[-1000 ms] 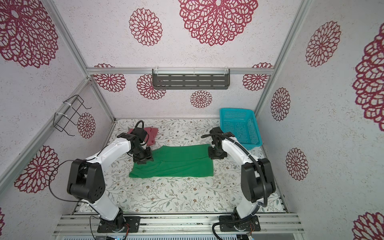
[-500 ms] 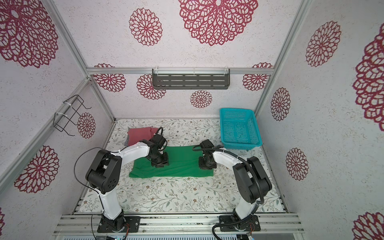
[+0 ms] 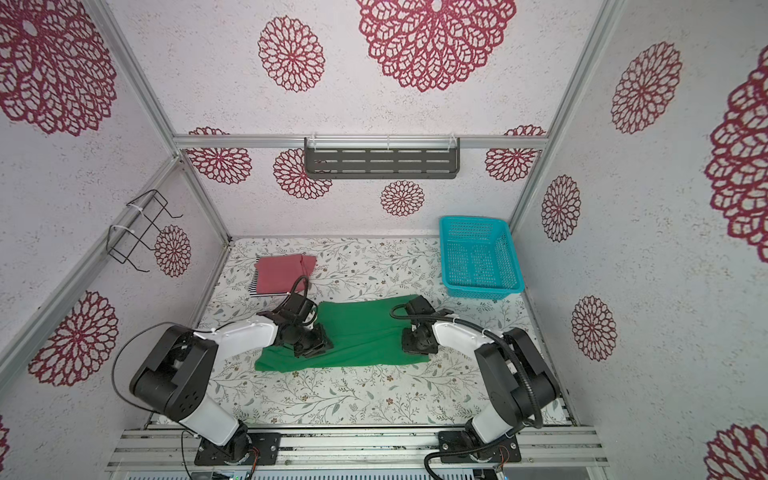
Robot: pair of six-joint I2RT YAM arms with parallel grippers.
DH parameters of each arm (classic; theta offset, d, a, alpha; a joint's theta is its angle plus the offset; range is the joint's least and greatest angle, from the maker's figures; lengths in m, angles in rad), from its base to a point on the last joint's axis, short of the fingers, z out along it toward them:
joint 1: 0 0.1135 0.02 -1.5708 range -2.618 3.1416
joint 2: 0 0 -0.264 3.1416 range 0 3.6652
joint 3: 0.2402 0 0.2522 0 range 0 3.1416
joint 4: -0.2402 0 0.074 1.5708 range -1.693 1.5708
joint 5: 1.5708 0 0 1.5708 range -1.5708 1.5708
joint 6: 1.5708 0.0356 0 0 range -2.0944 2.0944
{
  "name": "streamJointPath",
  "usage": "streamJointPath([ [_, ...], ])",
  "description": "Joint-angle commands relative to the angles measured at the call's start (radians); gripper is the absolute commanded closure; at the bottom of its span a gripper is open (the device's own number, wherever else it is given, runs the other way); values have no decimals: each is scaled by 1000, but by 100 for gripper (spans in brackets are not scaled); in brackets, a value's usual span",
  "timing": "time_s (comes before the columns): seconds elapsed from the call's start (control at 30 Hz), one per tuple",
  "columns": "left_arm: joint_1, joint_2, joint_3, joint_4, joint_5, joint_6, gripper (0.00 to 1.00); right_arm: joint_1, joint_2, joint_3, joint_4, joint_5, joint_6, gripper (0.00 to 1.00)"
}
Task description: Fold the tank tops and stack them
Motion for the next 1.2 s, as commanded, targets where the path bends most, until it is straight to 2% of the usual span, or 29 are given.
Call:
streamJointPath([
  [0.0,-14,-62,-68,-198,-37,-50,64,21,-62,-7,-180,-40,22,79],
  [0.1,65,-117,71,-322,-94,55,62,10,-76,129,-243,-15,-76,72],
  [0.23,114,-53,344,-417,-177,267,57,-81,-20,266,-241,95,-227,70],
  [0.33,119,21,451,-357,-257,408,58,-134,24,315,-150,69,-350,70],
  [0.4,136,81,486,-293,-248,470,58,-143,69,369,-129,82,-416,71],
  [0.57,143,226,588,-274,-248,638,58,-160,162,462,-108,52,-497,71],
  [0.8,161,365,670,-319,-240,722,49,-202,293,537,-111,14,-493,70],
  [1.17,168,456,679,-328,-199,703,51,-221,402,597,-95,-5,-524,66],
])
